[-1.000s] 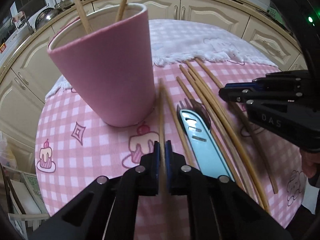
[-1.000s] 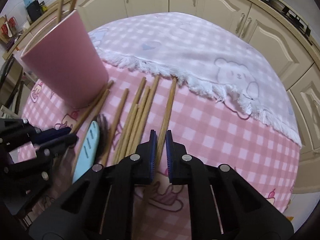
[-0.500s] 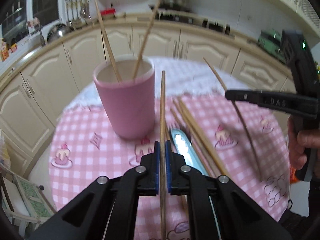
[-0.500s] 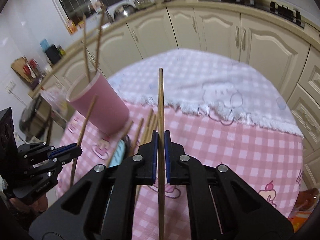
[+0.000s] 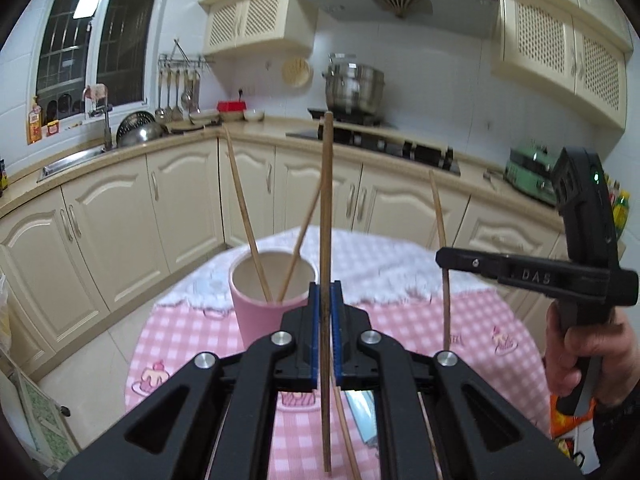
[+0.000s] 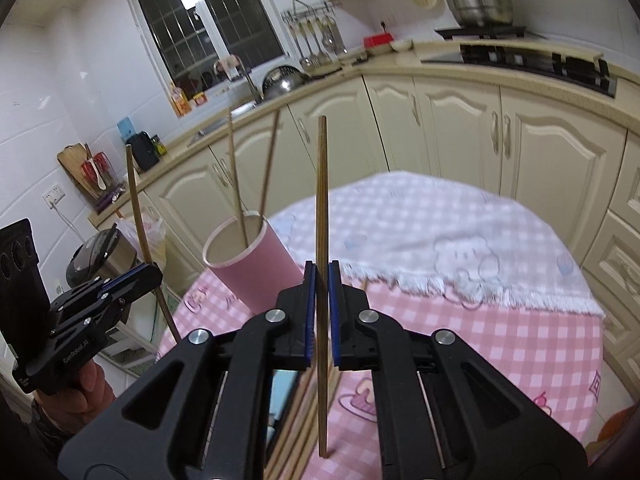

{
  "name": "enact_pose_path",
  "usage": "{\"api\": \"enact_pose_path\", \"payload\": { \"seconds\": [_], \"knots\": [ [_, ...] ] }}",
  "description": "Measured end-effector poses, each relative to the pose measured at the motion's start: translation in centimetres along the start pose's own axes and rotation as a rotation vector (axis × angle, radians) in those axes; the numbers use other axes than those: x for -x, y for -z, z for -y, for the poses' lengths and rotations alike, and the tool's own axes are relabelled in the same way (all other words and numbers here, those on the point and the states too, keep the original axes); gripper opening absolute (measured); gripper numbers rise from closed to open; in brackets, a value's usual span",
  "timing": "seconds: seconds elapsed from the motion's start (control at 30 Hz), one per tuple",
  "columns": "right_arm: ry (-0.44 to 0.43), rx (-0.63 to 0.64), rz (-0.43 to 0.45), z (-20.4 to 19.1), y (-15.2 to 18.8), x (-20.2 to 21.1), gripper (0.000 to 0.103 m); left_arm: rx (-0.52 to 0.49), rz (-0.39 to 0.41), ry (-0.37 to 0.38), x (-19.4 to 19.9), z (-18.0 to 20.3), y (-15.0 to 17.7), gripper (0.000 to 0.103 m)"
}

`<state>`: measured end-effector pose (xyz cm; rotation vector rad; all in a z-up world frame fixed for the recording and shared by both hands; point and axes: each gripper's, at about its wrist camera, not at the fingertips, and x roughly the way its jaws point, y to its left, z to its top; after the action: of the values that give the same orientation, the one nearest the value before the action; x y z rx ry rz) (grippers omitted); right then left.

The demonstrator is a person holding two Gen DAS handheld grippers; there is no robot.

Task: Organize utensils
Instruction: 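Lift the chopstick with the right gripper and drop it into the pink cup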

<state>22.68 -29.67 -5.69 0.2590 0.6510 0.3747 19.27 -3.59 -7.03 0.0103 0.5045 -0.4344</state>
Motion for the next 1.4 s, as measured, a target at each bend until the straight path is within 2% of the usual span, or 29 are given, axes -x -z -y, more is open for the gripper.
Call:
{"api": "enact_pose_path", "payload": {
  "seconds": [0.27,0.5,0.73,0.93,1.2,1.4],
  "knots": [
    [-0.059,0.069,0.085,-2.9,-3.7,0.9,0.006,0.013,0.124,-0.008,1.8,-0.9,-3.2,0.005],
    [-0.114,0.148,0.214,-6.5,-8.8,2.0,0.006,0.047,0.243,-0.029,2.9,-2.6,-7.4,0.005],
    [-0.137,0.17,0.267,-8.3,-12.9,-0.2,0.007,0.093,0.309,-0.03,2.4,-4.3,-10.8,0.005],
    [-0.131,0.17,0.252,-8.8,-13.4,-3.0,0.007,0.097,0.292,-0.036,0.5,-5.2,-11.4,0.005],
    [-0.108,0.175,0.208,-8.4,-12.2,-6.3,0.007,0.103,0.231,-0.046,-2.6,-5.7,-10.2,0.005],
    [-0.095,0.167,0.137,-7.8,-11.3,-7.9,0.008,0.101,0.173,-0.053,-4.1,-5.9,-9.1,0.006]
  ]
}}
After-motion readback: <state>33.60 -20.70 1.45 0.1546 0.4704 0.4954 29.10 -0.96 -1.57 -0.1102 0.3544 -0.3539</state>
